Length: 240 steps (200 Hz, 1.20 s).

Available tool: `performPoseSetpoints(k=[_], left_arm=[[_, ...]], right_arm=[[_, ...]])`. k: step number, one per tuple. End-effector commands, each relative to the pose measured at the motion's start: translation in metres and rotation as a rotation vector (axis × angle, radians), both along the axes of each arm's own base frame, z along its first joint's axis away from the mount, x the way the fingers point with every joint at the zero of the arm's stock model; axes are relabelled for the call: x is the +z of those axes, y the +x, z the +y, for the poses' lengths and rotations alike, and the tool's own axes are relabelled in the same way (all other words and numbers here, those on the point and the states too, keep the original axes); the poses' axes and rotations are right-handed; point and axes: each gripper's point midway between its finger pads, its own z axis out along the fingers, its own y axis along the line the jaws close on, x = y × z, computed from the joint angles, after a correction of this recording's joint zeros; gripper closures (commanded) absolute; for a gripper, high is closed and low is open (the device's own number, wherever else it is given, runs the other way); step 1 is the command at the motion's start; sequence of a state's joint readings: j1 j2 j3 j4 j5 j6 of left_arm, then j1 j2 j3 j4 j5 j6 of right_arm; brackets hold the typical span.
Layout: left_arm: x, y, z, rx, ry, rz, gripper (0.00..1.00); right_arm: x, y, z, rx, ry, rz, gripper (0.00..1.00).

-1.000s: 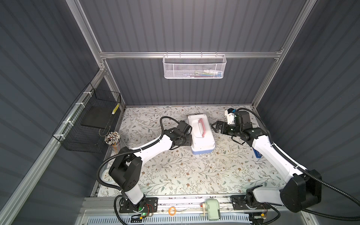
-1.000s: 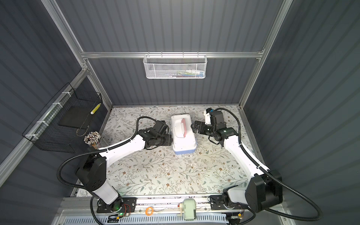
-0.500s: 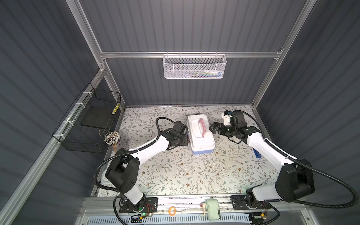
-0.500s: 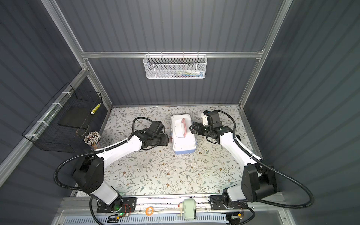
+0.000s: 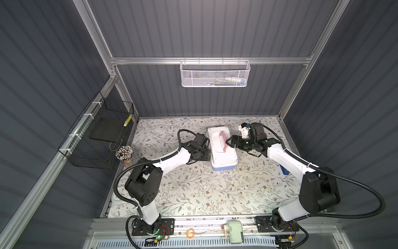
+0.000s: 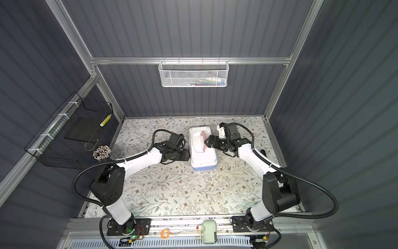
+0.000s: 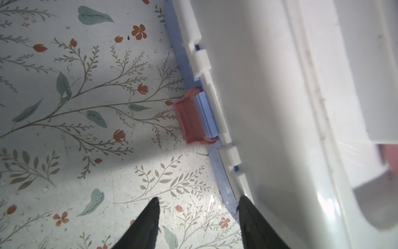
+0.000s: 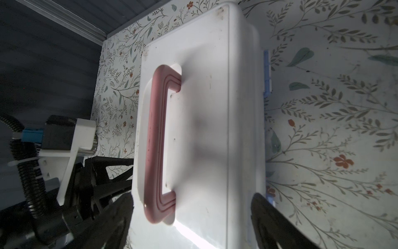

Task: Pack the tool kit
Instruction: 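Move the right gripper onto the pink lid handle and grip it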

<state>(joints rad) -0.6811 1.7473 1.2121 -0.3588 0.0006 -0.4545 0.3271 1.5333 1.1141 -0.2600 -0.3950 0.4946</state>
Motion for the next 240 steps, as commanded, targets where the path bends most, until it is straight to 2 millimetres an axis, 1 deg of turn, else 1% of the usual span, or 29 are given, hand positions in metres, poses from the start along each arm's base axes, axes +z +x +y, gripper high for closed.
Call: performPoseSetpoints(k=[1, 21, 45, 84, 104, 123, 147, 162, 197, 240], left_arm=[[0.006, -0.004, -0.03, -0.098, -0.052, -0.007, 0.41], [0.006, -0.008, -0.041, -0.128, -0.071, -0.003, 0.41], [0.007, -0.012, -0.049, -0.156, -0.091, -0.007, 0.41], [0.011, -0.016, -0.051, -0.188, -0.101, -0.023, 0.41], [0.011, -0.017, -0.039, -0.162, -0.073, -0.046, 0.4], [0.011, -0.017, -0.025, -0.137, -0.028, -0.073, 0.39], [0.003, -0.019, -0.009, -0.116, 0.019, -0.068, 0.38], [-0.002, -0.021, -0.001, -0.109, 0.033, -0.059, 0.38], [-0.006, -0.021, 0.012, -0.097, 0.067, -0.06, 0.37], [-0.006, -0.021, 0.026, -0.076, 0.087, -0.065, 0.37]], right_arm=[[0.017, 0.007, 0.011, 0.02, 0.04, -0.031, 0.14], [0.019, 0.008, 0.015, 0.026, 0.05, -0.03, 0.15], [0.02, 0.009, 0.022, 0.037, 0.057, -0.023, 0.17], [0.017, 0.011, 0.032, 0.054, 0.058, -0.007, 0.19], [0.017, 0.011, 0.037, 0.063, 0.06, -0.003, 0.19], [0.022, 0.009, 0.044, 0.077, 0.069, -0.009, 0.2], [0.029, 0.003, 0.057, 0.106, 0.074, -0.014, 0.2], [0.029, -0.002, 0.066, 0.121, 0.078, -0.009, 0.2], [0.021, -0.011, 0.078, 0.137, 0.067, 0.012, 0.2], [0.0, -0.005, 0.079, 0.122, 0.026, 0.049, 0.2]])
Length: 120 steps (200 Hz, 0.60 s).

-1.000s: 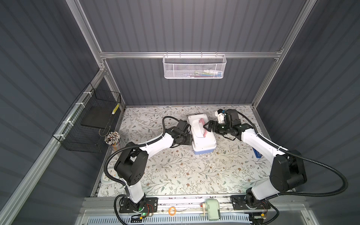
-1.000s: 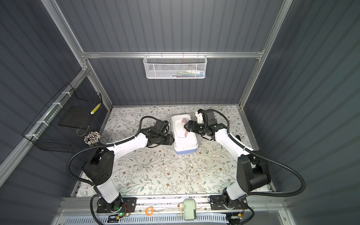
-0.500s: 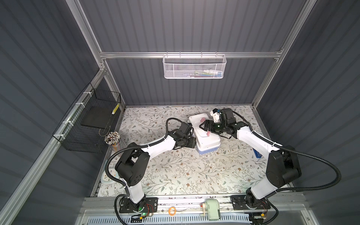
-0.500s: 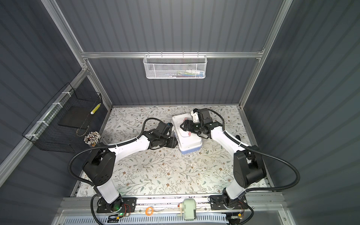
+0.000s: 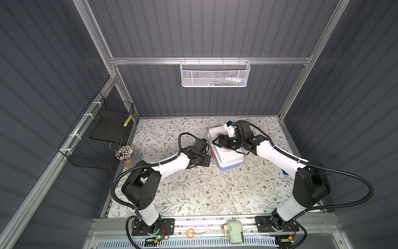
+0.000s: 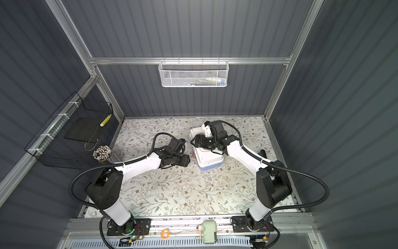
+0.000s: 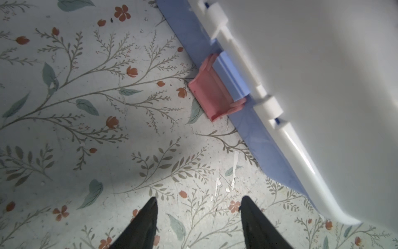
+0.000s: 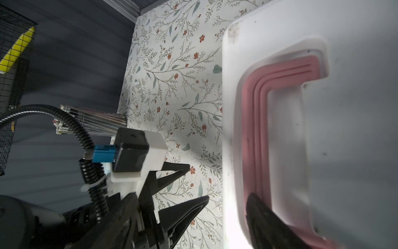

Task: Pack the tool kit
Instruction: 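Move the right gripper onto the pink lid handle and grip it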

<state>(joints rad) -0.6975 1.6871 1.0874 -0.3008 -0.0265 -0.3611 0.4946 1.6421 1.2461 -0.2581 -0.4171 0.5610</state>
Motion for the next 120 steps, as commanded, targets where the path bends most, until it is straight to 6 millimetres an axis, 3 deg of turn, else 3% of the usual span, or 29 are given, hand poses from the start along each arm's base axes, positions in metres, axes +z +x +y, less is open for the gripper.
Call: performPoseSetpoints(k=[1, 50, 120], left_arm=[[0.008, -0.002, 0.014, 0.004, 0.025, -0.021, 0.37], [0.008, -0.002, 0.017, 0.016, 0.026, -0.018, 0.37], [0.007, 0.002, 0.009, -0.015, 0.025, -0.008, 0.38]], right_arm=[[-0.01, 0.007, 0.0, -0.018, -0.03, 0.022, 0.2], [-0.029, 0.007, 0.004, -0.005, -0.07, 0.062, 0.2], [-0.07, -0.024, -0.016, 0.028, -0.186, 0.131, 0.2]])
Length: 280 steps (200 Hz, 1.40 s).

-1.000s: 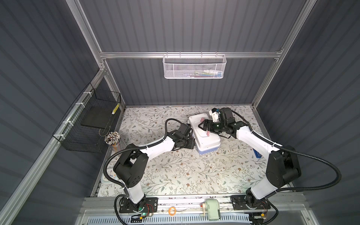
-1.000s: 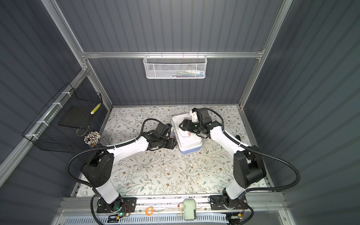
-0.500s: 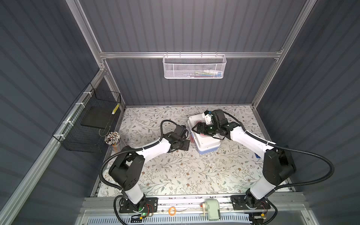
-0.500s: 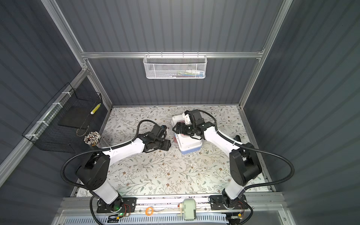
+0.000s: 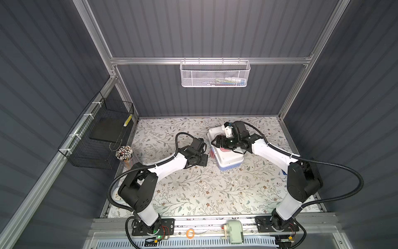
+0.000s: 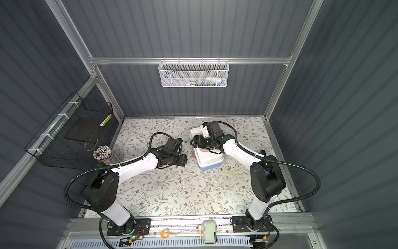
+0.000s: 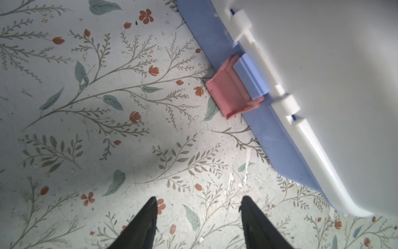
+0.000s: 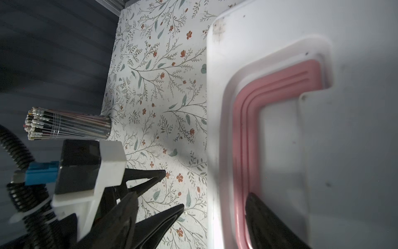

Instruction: Pack the tool kit

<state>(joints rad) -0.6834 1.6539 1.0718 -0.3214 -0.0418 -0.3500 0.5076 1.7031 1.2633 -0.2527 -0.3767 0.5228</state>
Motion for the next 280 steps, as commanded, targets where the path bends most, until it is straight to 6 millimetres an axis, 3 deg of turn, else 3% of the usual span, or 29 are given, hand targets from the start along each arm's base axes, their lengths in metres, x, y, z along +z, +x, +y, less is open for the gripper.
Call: performPoseSetpoints(k=[1, 37, 113, 152, 179, 224, 261, 280], left_arm=[[0.002, 0.003, -0.003, -0.029, 0.009, 0.003, 0.38], [0.002, 0.002, -0.004, -0.037, -0.003, 0.005, 0.38], [0.001, -0.001, -0.009, -0.049, -0.025, 0.009, 0.38], [0.002, 0.0, -0.016, -0.054, -0.053, 0.015, 0.38], [0.008, 0.001, -0.023, -0.067, -0.092, -0.002, 0.38], [0.031, 0.008, -0.036, -0.102, -0.171, -0.072, 0.37], [0.032, 0.011, -0.042, -0.126, -0.182, -0.088, 0.37], [0.029, 0.01, -0.047, -0.147, -0.19, -0.07, 0.37]], right_arm=[[-0.05, -0.033, -0.021, 0.016, -0.13, 0.138, 0.2], [-0.065, -0.053, -0.032, 0.047, -0.167, 0.158, 0.2], [-0.074, -0.088, -0.053, 0.114, -0.194, 0.174, 0.19], [-0.063, -0.079, -0.059, 0.076, -0.18, 0.143, 0.17], [-0.044, -0.063, -0.057, 0.026, -0.145, 0.076, 0.16], [-0.011, -0.035, -0.086, -0.127, -0.235, -0.054, 0.17], [-0.019, -0.024, -0.128, -0.218, -0.47, -0.049, 0.11], [-0.026, -0.014, -0.136, -0.219, -0.539, -0.041, 0.09]])
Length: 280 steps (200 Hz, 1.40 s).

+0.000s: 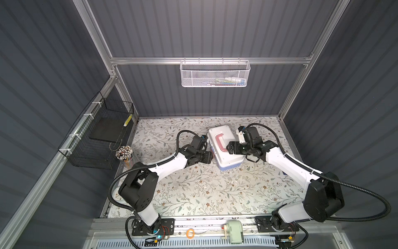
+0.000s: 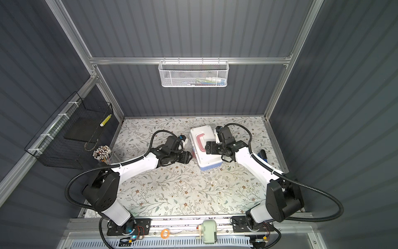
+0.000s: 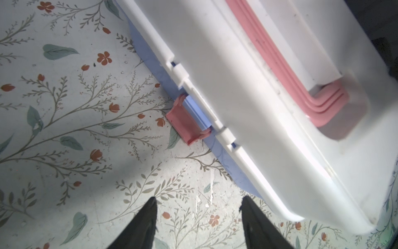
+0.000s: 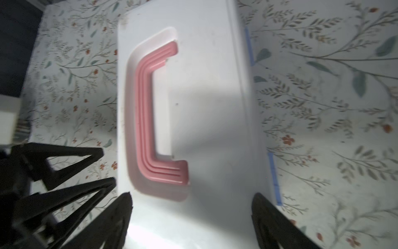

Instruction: Pack the tool kit

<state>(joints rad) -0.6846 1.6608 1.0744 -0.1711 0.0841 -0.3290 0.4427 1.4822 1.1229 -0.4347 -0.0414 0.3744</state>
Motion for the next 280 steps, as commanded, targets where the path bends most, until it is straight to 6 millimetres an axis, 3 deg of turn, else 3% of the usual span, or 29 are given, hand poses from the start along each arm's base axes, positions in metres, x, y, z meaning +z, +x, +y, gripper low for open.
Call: performPoseSetpoints(k=[1, 56, 95, 153, 194, 280], left_arm=[[0.007, 0.001, -0.013, -0.053, -0.03, -0.014, 0.37], [0.003, -0.001, -0.017, -0.065, -0.03, -0.004, 0.37], [0.001, -0.002, -0.014, -0.053, -0.021, -0.004, 0.37], [-0.005, -0.006, -0.034, -0.097, -0.036, 0.024, 0.38], [-0.008, -0.011, -0.045, -0.12, -0.045, 0.035, 0.39], [-0.01, -0.033, -0.091, -0.217, -0.053, 0.056, 0.39]], right_arm=[[-0.023, 0.003, -0.033, -0.057, -0.193, 0.065, 0.09], [-0.026, 0.032, -0.017, -0.007, -0.169, 0.063, 0.06], [-0.027, 0.034, -0.005, 0.03, -0.124, 0.069, 0.02], [-0.031, 0.039, 0.009, 0.111, -0.116, 0.098, 0.01], [-0.036, 0.031, 0.012, 0.203, -0.138, 0.114, 0.05], [-0.053, -0.014, 0.011, 0.41, -0.165, 0.185, 0.19]])
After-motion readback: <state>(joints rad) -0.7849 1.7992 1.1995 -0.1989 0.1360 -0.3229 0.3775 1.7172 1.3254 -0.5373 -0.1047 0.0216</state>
